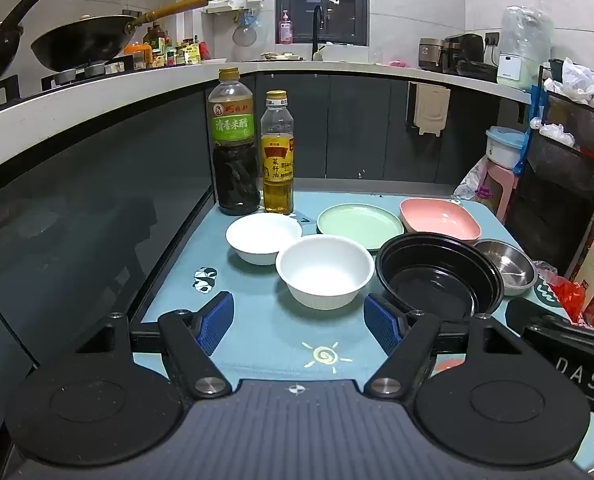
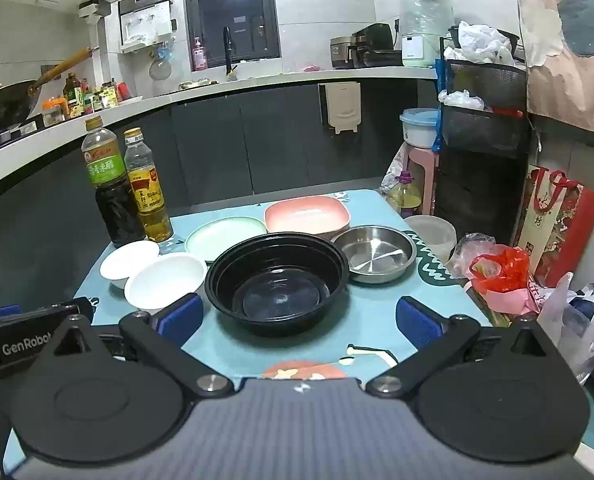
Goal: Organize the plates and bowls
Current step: 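Move both grippers toward the black bowl on the table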
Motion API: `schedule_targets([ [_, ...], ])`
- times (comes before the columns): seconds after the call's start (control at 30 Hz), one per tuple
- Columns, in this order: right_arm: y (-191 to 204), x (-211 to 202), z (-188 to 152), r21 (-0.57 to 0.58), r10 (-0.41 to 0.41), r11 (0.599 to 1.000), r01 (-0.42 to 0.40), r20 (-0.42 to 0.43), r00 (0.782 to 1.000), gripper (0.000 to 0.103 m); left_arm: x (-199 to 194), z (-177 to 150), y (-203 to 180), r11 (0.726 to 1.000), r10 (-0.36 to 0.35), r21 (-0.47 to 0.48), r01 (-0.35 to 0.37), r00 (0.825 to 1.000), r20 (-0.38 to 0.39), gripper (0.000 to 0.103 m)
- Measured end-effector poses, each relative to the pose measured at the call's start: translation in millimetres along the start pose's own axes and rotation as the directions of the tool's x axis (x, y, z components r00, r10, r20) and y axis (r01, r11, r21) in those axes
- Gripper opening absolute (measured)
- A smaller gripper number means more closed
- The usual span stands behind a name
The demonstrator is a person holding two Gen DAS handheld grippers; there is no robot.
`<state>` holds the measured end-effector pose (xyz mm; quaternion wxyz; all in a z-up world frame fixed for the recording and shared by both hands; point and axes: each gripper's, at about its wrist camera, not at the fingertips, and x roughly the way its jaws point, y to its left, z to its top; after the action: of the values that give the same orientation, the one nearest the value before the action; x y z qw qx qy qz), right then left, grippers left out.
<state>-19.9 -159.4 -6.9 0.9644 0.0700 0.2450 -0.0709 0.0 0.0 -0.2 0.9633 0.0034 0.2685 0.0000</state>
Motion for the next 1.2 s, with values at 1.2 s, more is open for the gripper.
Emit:
schedule_targets([
  [1.2, -3.3, 14.9, 2.2, 0.038, -0.01, 0.999, 0.011, -0.042, 0.999, 0.059, 24.4, 6.2, -11.0, 0.996, 0.023, 0.082, -0.016, 0.996, -0.083, 0.07],
])
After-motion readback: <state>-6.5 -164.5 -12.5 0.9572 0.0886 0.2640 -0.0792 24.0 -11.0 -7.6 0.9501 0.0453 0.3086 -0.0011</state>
